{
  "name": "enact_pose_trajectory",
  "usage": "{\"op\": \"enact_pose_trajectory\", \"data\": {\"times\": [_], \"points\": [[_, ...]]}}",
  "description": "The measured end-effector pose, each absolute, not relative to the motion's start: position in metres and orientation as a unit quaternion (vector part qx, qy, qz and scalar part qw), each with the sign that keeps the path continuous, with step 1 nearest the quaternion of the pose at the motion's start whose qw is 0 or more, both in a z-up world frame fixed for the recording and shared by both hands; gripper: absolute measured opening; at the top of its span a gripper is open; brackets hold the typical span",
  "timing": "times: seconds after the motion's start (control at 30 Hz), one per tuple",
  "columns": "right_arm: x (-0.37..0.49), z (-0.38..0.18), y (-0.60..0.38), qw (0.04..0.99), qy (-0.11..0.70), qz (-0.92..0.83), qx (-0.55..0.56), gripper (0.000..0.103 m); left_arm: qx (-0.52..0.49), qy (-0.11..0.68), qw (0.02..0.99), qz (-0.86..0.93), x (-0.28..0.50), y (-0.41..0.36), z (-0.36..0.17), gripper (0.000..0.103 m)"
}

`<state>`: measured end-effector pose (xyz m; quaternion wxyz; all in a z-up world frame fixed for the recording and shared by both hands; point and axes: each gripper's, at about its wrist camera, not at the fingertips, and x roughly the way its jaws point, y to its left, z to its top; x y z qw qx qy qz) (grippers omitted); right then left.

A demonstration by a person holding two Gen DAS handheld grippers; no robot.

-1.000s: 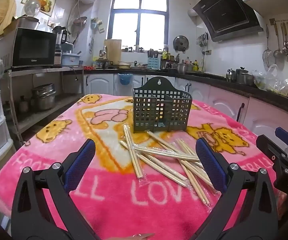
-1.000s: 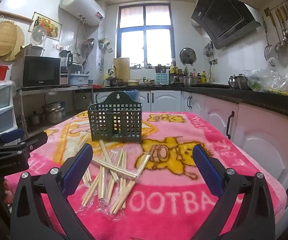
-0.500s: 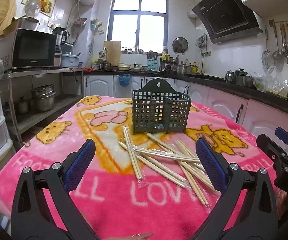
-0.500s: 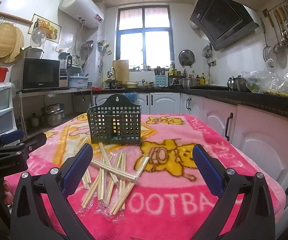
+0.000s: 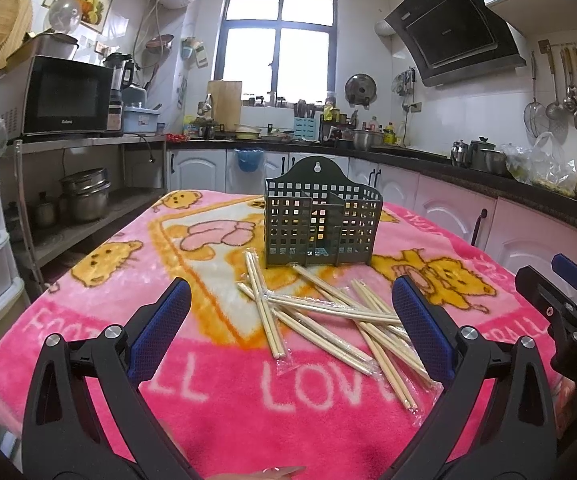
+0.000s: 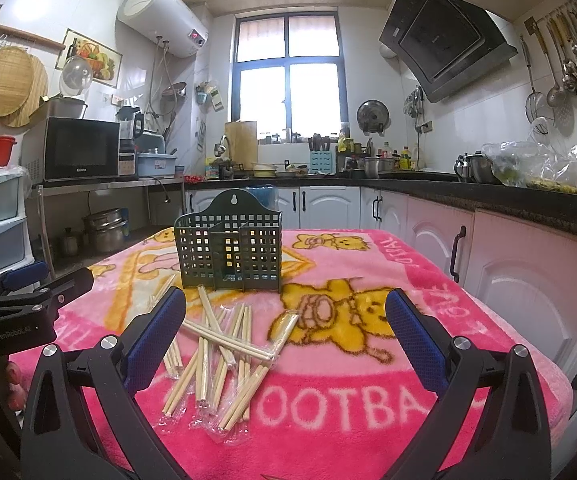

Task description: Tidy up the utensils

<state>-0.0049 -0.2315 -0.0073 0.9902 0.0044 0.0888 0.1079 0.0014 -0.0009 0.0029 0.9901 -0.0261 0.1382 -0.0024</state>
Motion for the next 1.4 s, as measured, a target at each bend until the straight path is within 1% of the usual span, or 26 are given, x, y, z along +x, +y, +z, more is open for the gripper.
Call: {"op": "enact_pose_trajectory", "data": {"times": [0.73, 1.4], "points": [[-0.003, -0.004, -0.23, 0.989, 0.094, 0.114, 0.002, 0.097, -0.037, 0.147, 0.988, -0.001, 0.003, 0.002, -0.002, 0.093], [0.033, -0.009, -0.191, 0.972, 0.142, 0.184, -0.035, 0.097, -0.106, 0.201, 0.974, 0.02, 0.032, 0.057, -0.006, 0.093]]}}
